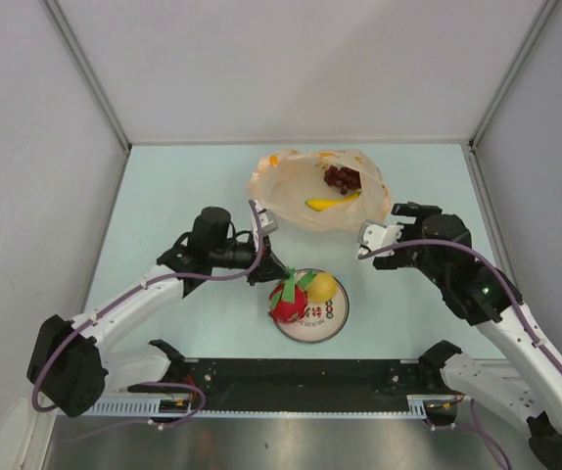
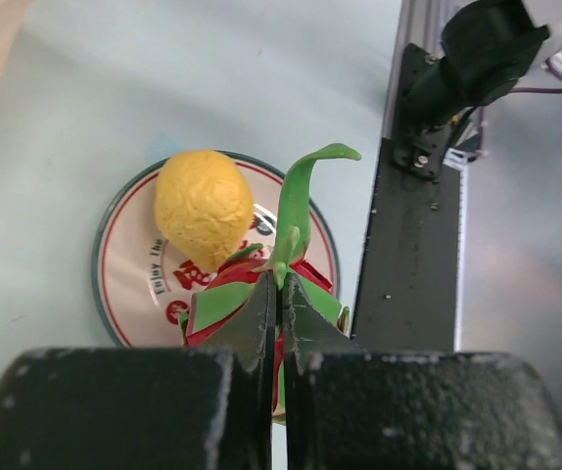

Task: Take the fake fruits out of the plastic bag
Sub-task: Place the fake fruit on the plate.

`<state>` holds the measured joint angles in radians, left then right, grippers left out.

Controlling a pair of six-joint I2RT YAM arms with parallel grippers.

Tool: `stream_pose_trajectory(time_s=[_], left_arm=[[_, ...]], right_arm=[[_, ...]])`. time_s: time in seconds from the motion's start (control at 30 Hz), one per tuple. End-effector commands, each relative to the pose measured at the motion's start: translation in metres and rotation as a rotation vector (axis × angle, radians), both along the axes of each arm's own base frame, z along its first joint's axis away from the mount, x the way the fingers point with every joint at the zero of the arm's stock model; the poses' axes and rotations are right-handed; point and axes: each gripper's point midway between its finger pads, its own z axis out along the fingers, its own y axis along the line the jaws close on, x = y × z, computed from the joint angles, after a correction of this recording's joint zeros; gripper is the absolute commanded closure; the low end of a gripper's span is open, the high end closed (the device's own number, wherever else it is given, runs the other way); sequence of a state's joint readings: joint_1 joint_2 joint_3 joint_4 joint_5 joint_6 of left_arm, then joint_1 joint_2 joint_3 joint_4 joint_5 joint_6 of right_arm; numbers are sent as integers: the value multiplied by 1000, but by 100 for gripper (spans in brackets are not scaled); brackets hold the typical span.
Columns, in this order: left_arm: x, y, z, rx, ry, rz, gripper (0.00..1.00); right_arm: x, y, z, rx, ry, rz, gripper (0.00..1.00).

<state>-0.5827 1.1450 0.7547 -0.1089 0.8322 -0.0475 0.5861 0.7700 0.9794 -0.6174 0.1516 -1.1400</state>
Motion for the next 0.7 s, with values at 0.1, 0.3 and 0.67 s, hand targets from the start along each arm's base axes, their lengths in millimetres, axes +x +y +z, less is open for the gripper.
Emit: stream_pose_trajectory(time_s=[0.1, 0.3, 0.67], left_arm=[[23, -8, 13, -45, -210, 0, 100], [42, -9, 8, -33, -238, 60, 100], [46, -7, -12, 7, -156, 93, 75]], right_arm=[[-10, -26, -18, 74, 82, -165, 12], [-8, -32, -30, 40, 90, -184, 12], [3, -25, -48, 45, 96, -178, 12]])
